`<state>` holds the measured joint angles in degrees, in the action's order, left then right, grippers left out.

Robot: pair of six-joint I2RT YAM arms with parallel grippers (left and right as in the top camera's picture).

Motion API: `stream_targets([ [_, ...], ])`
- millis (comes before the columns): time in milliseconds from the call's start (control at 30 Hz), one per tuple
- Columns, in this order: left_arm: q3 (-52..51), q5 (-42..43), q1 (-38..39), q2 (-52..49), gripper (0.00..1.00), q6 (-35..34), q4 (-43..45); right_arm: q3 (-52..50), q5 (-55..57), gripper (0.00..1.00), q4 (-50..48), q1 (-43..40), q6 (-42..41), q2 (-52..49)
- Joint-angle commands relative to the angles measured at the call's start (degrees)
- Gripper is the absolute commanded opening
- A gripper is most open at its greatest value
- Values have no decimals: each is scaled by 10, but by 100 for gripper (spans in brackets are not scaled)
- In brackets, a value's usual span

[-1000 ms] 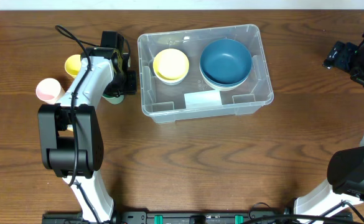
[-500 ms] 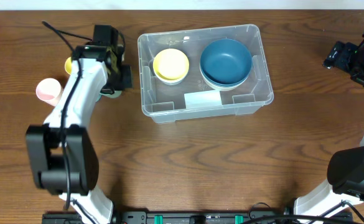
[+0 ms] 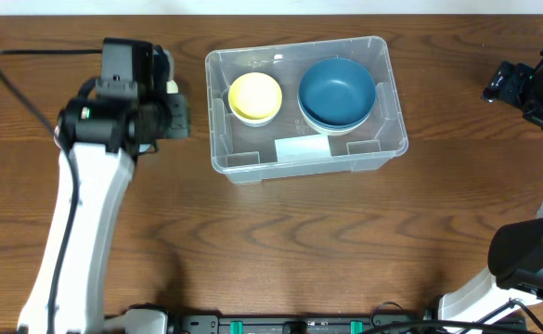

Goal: Pack container
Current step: 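Carry the mint green cup into the bin's front and release it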

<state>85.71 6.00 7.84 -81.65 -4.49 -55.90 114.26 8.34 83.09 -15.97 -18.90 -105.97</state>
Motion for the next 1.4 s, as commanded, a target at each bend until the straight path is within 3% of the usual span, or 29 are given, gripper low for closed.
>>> stream_targets([
  [0, 15, 25, 47, 29, 6, 14, 1, 0, 0, 99, 1, -2, -8, -1],
  [267, 15, 24, 171, -2, 6, 68, 21, 0, 0, 99, 1, -2, -8, -1],
  [667, 15, 24, 273, -157, 6, 69, 119, 0, 0, 99, 0, -2, -8, -1],
  [1367, 14, 24, 315, -296, 6, 68, 157, 0, 0, 99, 0, -2, -8, -1],
])
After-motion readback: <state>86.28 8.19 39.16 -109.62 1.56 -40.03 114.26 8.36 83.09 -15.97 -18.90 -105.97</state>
